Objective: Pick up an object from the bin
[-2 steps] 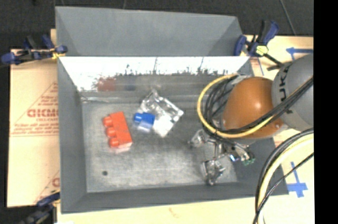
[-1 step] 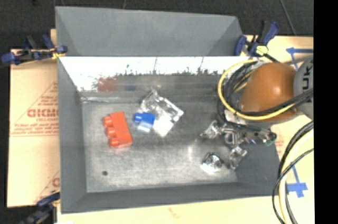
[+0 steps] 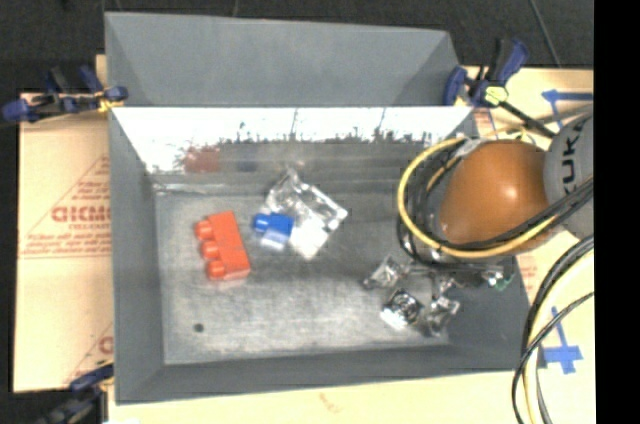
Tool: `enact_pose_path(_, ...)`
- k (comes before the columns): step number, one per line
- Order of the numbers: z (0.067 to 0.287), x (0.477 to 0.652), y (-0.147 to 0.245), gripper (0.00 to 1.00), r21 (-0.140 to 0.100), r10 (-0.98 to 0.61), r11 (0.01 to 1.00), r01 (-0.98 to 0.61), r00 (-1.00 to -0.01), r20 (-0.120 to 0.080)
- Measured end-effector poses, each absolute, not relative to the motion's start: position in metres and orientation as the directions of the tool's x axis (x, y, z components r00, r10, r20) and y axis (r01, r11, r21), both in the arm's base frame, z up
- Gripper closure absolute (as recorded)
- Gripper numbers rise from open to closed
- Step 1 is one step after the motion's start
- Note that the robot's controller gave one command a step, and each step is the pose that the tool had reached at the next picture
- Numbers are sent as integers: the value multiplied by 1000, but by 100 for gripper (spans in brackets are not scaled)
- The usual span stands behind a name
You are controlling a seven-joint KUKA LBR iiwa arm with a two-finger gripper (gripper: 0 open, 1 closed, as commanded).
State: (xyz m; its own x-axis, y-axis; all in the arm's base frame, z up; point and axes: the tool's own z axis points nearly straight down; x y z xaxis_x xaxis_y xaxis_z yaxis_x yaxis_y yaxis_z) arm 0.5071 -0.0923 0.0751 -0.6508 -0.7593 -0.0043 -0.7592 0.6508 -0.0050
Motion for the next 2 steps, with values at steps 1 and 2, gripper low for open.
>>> enact_pose_path(1,76,509,-92,100,-7,-756,654,-756,-654,-8)
enact_pose_path(2,282,508,-124,100,-11,-878,479,-878,-479,-3)
